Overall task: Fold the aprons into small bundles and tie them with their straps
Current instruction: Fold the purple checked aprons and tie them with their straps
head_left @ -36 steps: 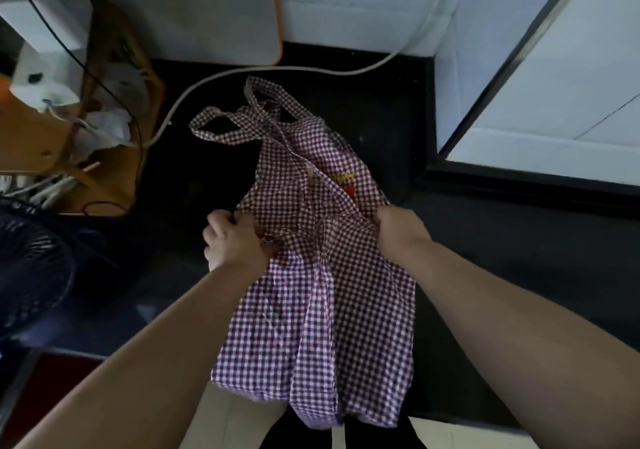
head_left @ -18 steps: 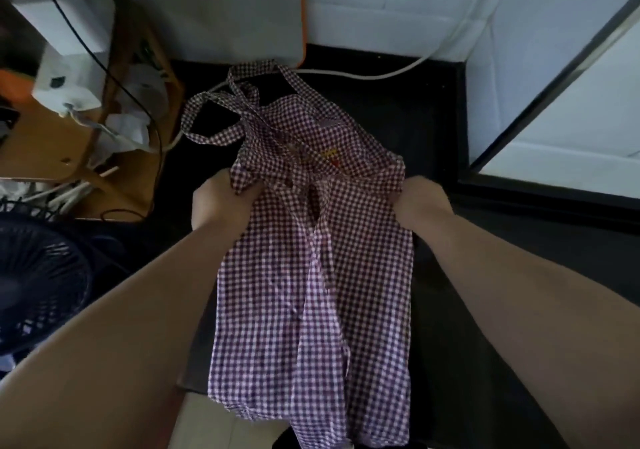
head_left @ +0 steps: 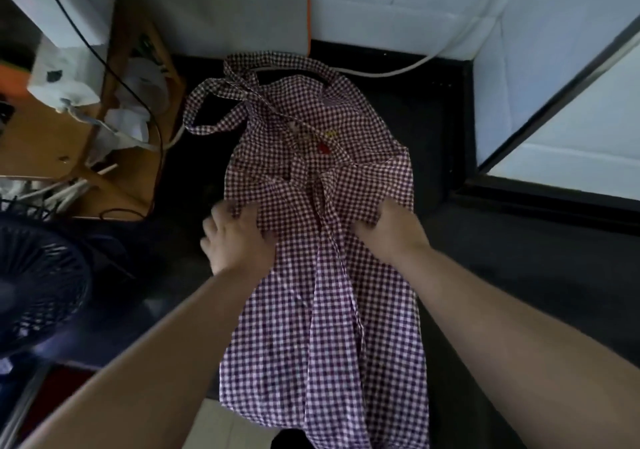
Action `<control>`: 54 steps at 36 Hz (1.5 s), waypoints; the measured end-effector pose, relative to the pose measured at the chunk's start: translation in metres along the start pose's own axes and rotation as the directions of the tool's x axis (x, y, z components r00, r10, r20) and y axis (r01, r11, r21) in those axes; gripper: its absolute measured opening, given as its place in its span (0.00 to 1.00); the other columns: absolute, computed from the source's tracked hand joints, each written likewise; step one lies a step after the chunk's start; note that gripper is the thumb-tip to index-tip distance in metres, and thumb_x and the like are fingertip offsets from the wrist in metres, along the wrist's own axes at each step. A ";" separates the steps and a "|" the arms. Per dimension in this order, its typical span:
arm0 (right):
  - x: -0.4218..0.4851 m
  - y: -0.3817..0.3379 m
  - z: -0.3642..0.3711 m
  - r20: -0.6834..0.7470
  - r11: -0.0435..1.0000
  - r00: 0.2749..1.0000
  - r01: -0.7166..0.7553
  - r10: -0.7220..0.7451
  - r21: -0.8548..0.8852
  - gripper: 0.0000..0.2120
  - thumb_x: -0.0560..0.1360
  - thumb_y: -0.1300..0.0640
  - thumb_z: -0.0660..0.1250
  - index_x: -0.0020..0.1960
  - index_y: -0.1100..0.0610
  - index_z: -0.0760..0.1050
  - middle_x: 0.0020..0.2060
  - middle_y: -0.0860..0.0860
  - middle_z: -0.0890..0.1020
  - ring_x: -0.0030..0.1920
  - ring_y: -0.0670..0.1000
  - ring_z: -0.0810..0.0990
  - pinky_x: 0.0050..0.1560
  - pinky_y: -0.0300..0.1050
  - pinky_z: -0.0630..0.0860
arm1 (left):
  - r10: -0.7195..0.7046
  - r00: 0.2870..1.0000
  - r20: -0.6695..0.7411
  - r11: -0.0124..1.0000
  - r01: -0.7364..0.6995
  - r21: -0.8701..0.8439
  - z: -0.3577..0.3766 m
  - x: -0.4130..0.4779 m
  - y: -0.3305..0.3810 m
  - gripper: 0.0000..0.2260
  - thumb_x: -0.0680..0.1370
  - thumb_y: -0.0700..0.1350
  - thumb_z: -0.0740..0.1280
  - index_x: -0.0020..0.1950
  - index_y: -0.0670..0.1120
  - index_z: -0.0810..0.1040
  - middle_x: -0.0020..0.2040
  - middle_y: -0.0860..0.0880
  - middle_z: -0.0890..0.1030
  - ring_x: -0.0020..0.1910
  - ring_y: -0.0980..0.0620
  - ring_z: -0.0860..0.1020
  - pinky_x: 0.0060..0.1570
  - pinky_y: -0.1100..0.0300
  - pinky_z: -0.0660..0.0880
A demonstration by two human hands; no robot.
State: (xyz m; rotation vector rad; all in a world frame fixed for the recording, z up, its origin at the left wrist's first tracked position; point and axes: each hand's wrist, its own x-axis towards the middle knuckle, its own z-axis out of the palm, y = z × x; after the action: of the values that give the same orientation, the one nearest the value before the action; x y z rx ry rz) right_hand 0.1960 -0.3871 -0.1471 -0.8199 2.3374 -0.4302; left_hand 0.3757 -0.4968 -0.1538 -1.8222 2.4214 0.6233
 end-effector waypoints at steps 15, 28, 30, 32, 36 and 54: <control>-0.073 0.041 0.008 -0.033 0.952 0.983 -0.185 0.183 -0.245 0.30 0.75 0.45 0.67 0.69 0.59 0.61 0.63 0.57 0.70 0.61 0.59 0.71 0.56 0.53 0.73 | -0.194 0.972 0.130 0.943 0.222 -0.247 0.009 -0.095 -0.043 0.21 0.80 0.49 0.62 0.70 0.43 0.64 0.67 0.39 0.68 0.63 0.38 0.70 0.58 0.44 0.70; -0.087 0.067 0.000 0.004 1.000 1.000 -0.014 0.014 0.011 0.10 0.80 0.59 0.58 0.42 0.58 0.73 0.41 0.52 0.77 0.42 0.52 0.76 0.34 0.42 0.68 | -0.313 0.950 -0.021 0.880 0.281 -0.383 0.008 -0.097 -0.059 0.11 0.82 0.45 0.60 0.59 0.42 0.77 0.51 0.43 0.79 0.45 0.48 0.71 0.43 0.56 0.67; -0.085 0.070 -0.009 -0.009 0.997 0.999 0.051 -0.050 0.056 0.09 0.81 0.57 0.58 0.53 0.59 0.75 0.48 0.52 0.78 0.47 0.51 0.76 0.43 0.44 0.70 | -0.248 0.969 -0.008 0.901 0.227 -0.371 0.004 -0.084 -0.060 0.11 0.82 0.46 0.61 0.58 0.43 0.78 0.52 0.43 0.80 0.45 0.48 0.73 0.43 0.55 0.68; -0.084 0.072 -0.013 -0.009 0.993 1.000 0.011 -0.010 0.122 0.13 0.81 0.58 0.57 0.64 0.60 0.69 0.53 0.52 0.76 0.50 0.49 0.73 0.50 0.44 0.69 | -0.174 0.985 0.014 0.918 0.167 -0.359 0.001 -0.072 -0.059 0.10 0.81 0.46 0.61 0.56 0.44 0.78 0.51 0.43 0.80 0.46 0.47 0.75 0.42 0.56 0.68; -0.089 0.064 -0.005 -0.138 0.995 0.990 -0.022 0.035 0.095 0.16 0.80 0.58 0.59 0.67 0.59 0.64 0.52 0.52 0.75 0.48 0.49 0.73 0.47 0.45 0.70 | -0.119 0.993 0.021 0.960 0.121 -0.252 0.003 -0.068 -0.049 0.14 0.81 0.47 0.62 0.65 0.43 0.71 0.61 0.40 0.74 0.58 0.40 0.72 0.51 0.49 0.71; -0.124 0.031 0.045 0.104 0.985 0.984 -0.153 0.144 0.078 0.04 0.76 0.60 0.59 0.46 0.58 0.72 0.44 0.52 0.77 0.44 0.53 0.77 0.40 0.43 0.70 | 0.278 0.861 0.426 0.931 -0.351 0.103 0.019 -0.125 -0.053 0.35 0.78 0.62 0.61 0.79 0.55 0.48 0.77 0.45 0.45 0.75 0.42 0.50 0.72 0.47 0.56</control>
State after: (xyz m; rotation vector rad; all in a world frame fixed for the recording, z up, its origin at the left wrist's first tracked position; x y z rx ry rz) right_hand 0.2876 -0.2870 -0.1408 -0.6074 2.2544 -0.4134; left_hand 0.4594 -0.3882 -0.1518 -1.0982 2.4017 0.6962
